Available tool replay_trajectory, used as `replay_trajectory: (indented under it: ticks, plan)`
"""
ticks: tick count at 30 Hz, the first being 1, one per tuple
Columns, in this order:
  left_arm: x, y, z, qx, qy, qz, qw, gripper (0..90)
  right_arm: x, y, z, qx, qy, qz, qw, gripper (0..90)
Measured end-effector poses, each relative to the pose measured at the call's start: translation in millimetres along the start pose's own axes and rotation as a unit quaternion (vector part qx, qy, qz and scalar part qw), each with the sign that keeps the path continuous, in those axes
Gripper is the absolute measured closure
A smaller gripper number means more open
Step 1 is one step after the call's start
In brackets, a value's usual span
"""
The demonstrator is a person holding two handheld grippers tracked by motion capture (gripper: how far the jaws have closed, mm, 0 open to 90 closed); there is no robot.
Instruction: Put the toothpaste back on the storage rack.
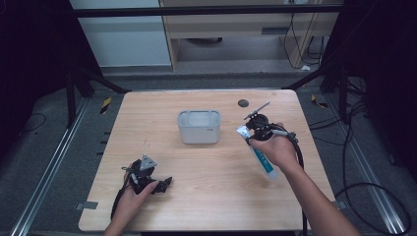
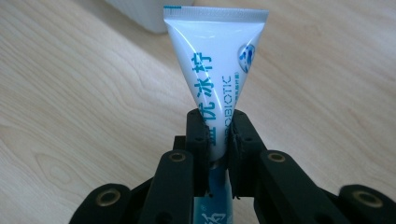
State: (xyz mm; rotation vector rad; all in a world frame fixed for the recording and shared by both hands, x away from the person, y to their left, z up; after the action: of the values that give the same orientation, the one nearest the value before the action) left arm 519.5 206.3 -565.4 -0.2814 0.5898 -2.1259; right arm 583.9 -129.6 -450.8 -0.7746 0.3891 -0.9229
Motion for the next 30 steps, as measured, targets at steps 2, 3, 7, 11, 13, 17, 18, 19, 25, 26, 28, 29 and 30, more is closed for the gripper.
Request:
replay_trajectory:
  ticks: [2,3,7,11,13,17,18,19,25,26,28,29,30]
  plan:
    - [0.0,0.0,0.0,0.0,0.0,0.0,1.0,0.0,-0.1,-4.7,7.7,0.023,0.002,-0.001,0.9997,80.3]
    - [0.0,0.0,0.0,0.0,0.0,0.0,1.0,0.0,-0.1,-6.0,10.2,0.031,0.002,0.0,0.9995,80.3]
    - [-0.2,-0.3,-0.2,-0.002,0.002,-0.001,1.0,0.0,-1.7,-8.9,18.4,0.059,0.003,-0.001,0.9983,80.4]
    - [-0.2,-0.3,-0.2,-0.002,0.002,-0.001,1.0,0.0,-3.9,-9.9,23.6,0.074,0.007,0.002,0.9973,80.4]
    - [-0.2,-0.3,-0.2,-0.002,0.002,-0.001,1.0,0.0,-5.5,-10.3,25.6,0.08,0.01,0.002,0.9968,80.4]
    - [-0.2,-0.3,-0.2,-0.002,0.002,-0.001,1.0,0.0,-8.7,-11.1,29.4,0.09,0.011,0.006,0.9958,80.3]
    - [-0.2,-0.3,-0.2,-0.002,0.002,-0.001,1.0,0.0,-9.2,-11.7,30.2,0.093,0.01,0.007,0.9956,80.4]
    - [-0.2,-0.3,-0.2,-0.002,0.002,-0.001,1.0,0.0,-10.3,-12.8,31.8,0.098,0.01,0.008,0.9951,80.3]
    - [-0.2,-0.3,-0.2,-0.002,0.002,-0.001,1.0,0.0,-16.7,-14.5,35.1,0.111,0.01,0.01,0.9937,80.3]
    - [-0.2,-0.3,-0.2,-0.002,0.002,-0.001,1.0,0.0,-18.2,-14.9,35.9,0.115,0.008,0.009,0.9933,80.3]
    - [-0.2,-0.3,-0.2,-0.002,0.002,-0.001,1.0,0.0,-21.6,-15.6,37.6,0.122,0.01,0.01,0.9925,80.3]
    - [-0.2,-0.3,-0.2,-0.002,0.002,-0.001,1.0,0.0,-23.1,-15.9,39.1,0.128,0.009,0.01,0.9917,80.3]
    - [-0.2,-0.3,-0.2,-0.002,0.002,-0.001,1.0,0.0,-26.5,-16.7,41.7,0.136,0.009,0.01,0.9906,80.3]
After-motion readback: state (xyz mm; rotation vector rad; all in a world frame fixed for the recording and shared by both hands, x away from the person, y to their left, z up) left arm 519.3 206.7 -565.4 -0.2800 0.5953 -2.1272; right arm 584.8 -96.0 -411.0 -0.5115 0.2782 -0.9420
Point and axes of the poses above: each handheld gripper's, and its own axes: y roughly forward along the jaws, z roughly out of its top, x roughly to its right, the point moved 8 cm from there along y, roughly forward along the jaws, and after that the axes turned 14 degrees about x, right-handed, at the moved point
